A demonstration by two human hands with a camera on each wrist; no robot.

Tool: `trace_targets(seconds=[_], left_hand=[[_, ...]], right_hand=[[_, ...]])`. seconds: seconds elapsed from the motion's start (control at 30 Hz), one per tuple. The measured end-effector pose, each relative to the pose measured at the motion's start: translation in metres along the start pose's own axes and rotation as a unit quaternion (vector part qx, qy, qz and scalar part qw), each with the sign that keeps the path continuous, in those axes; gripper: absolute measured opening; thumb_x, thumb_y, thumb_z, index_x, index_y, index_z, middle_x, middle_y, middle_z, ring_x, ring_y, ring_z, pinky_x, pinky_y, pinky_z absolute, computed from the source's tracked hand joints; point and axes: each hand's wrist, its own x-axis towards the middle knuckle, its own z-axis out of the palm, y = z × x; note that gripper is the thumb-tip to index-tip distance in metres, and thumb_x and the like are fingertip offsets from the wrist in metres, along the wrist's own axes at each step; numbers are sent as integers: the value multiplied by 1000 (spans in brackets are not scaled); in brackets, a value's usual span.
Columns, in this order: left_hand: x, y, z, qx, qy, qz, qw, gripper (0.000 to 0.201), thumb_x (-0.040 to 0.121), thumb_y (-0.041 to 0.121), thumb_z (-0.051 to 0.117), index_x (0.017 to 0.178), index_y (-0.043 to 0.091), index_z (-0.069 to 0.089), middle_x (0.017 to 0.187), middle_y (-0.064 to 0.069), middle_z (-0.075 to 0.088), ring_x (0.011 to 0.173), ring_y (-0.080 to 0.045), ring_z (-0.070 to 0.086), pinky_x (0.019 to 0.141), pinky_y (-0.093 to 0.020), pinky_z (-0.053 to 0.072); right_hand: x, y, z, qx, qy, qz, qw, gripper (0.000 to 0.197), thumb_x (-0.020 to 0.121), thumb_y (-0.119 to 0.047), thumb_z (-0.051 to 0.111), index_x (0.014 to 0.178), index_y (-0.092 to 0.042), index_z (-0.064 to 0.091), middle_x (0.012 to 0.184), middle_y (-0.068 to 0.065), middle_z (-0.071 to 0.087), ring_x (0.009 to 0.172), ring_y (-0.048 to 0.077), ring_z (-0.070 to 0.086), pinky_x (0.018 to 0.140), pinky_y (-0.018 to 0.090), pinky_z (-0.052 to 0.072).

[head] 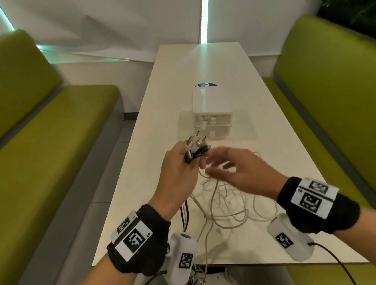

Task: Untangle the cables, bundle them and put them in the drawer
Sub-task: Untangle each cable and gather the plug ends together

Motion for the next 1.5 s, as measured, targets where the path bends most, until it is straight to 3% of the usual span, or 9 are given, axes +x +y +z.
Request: trace_targets(seconds=[0.07, 0.13, 0.37, 0.5, 0.7, 0.83, 0.97, 1.3, 1.5], left_hand=[[1, 3, 1, -32, 4, -13, 999, 29, 88, -9, 46, 80, 14, 62, 69, 19, 62, 66, -4, 58, 72, -21, 47], [1, 2, 2, -57, 6, -29, 998, 37, 89, -11, 45, 83, 22, 60, 74, 20, 62, 59, -5, 56, 77, -28, 53], [0, -3, -6, -31, 37, -14, 999, 35, 89, -13, 45, 78, 16, 62, 65, 22, 57, 58, -6, 46, 53, -13, 34], [-2, -4, -6, 35, 27, 18, 999, 32, 86, -14, 49, 81, 15, 62, 81, 19, 61, 84, 6, 60, 72, -3, 41], [1, -26, 5, 73, 7, 22, 997, 8, 90, 7, 60, 83, 8, 58, 80, -2, 66, 87, -27, 66, 81, -48, 53], [4, -31, 13, 121, -45, -21, 991, 4, 95, 16, 57, 94, 12, 59, 90, -2, 67, 88, -24, 64, 79, -42, 52], [3, -31, 18, 198, -78, -51, 976, 14, 95, 24, 55, 91, 11, 53, 88, -6, 65, 81, -27, 59, 71, -39, 46], [6, -43, 20, 274, -110, -100, 950, 29, 93, 41, 57, 85, 14, 57, 85, -4, 68, 81, -26, 59, 64, -34, 40], [6, -50, 23, 314, -111, -104, 937, 26, 94, 35, 57, 84, 11, 54, 85, -7, 65, 81, -28, 56, 61, -33, 34]], right_hand=[[-3, 8, 15, -106, -75, -17, 991, 43, 90, -44, 62, 129, -26, 57, 123, -10, 64, 110, 3, 59, 96, 23, 46], [-1, 15, 26, -203, -88, -19, 975, 34, 94, -36, 59, 125, -22, 62, 123, -6, 65, 111, 10, 58, 92, 20, 42], [3, 38, 21, -184, -40, -15, 982, 26, 88, -15, 68, 114, -20, 66, 129, -5, 57, 109, 12, 59, 95, 19, 43], [2, 43, 16, -109, 6, 26, 994, 32, 91, -2, 60, 116, -22, 64, 125, -7, 57, 106, 7, 59, 93, 17, 48], [2, 26, 10, 39, 170, 17, 984, 26, 94, 0, 54, 90, -24, 62, 84, -8, 67, 74, 6, 67, 69, 19, 56], [5, 19, 6, 58, 157, 28, 985, 19, 96, -7, 53, 96, -24, 62, 86, -5, 67, 59, 12, 66, 57, 27, 55], [7, 41, 12, -191, 29, 87, 977, 25, 90, -4, 50, 103, -22, 62, 101, -2, 66, 88, 16, 61, 75, 28, 47], [9, 73, 46, -253, -110, 167, 946, 37, 99, -30, 51, 136, -29, 51, 126, 10, 61, 115, 28, 58, 91, 32, 46], [13, 78, 45, -143, -47, 159, 976, 21, 91, -4, 46, 94, -10, 67, 89, 6, 69, 79, 19, 64, 64, 25, 41]])
